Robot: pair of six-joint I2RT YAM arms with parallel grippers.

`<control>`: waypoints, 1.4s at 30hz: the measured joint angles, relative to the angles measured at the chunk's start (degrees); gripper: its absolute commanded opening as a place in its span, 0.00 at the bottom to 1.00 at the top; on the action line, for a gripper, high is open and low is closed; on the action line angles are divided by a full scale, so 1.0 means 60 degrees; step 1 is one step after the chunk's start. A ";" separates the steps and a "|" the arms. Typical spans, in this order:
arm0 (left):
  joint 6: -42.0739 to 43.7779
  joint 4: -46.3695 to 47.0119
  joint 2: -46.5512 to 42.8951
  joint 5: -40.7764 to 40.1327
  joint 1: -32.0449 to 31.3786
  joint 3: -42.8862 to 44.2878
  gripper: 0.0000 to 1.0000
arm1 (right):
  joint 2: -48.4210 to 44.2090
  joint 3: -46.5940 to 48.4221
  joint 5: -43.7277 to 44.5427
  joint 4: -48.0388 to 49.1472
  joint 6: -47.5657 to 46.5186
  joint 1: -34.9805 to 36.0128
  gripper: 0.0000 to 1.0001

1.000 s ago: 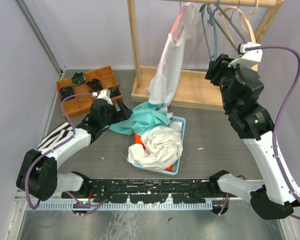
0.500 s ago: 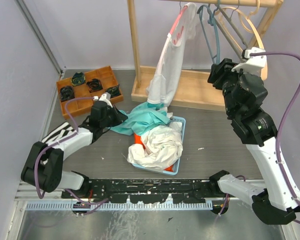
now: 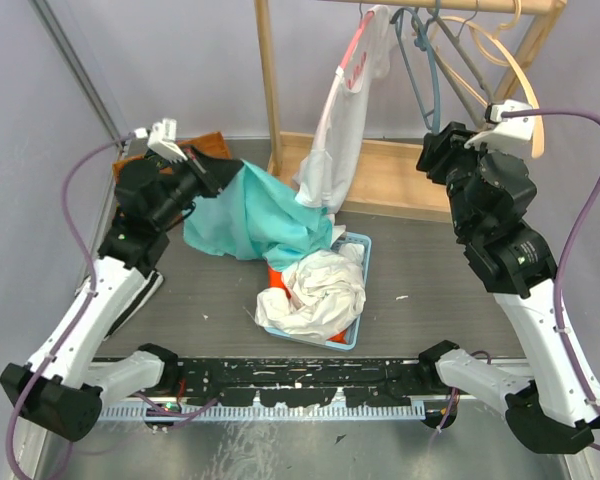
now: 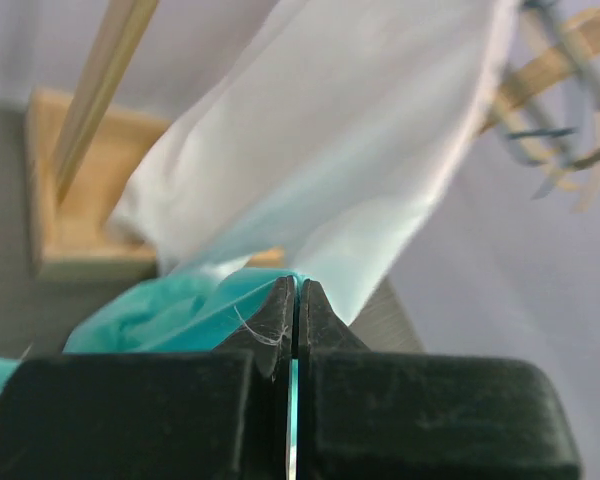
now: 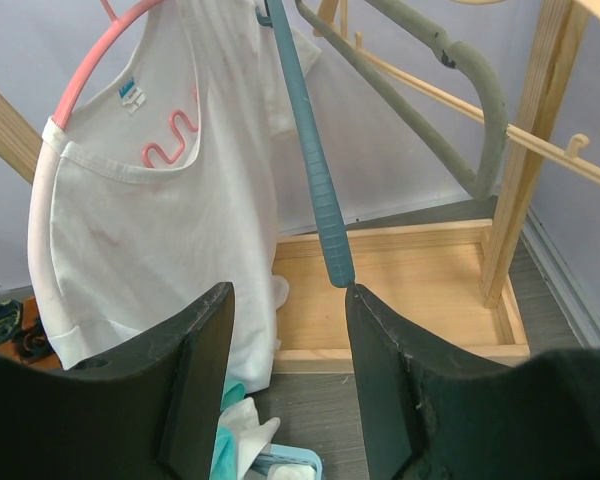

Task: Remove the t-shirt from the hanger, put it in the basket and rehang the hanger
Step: Pick up the T-shirt from the center of the board.

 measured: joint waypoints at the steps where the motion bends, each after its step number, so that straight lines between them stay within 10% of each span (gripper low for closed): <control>1: 0.0007 -0.0011 -0.0069 0.0087 -0.0004 0.0357 0.00 | -0.0011 -0.0007 0.0000 -0.0015 0.0000 0.0000 0.54; 42: 0.0437 -0.0969 0.4481 0.1228 -0.5555 1.1584 0.00 | -0.0361 -0.0597 0.0153 -0.0131 0.0033 0.0000 0.54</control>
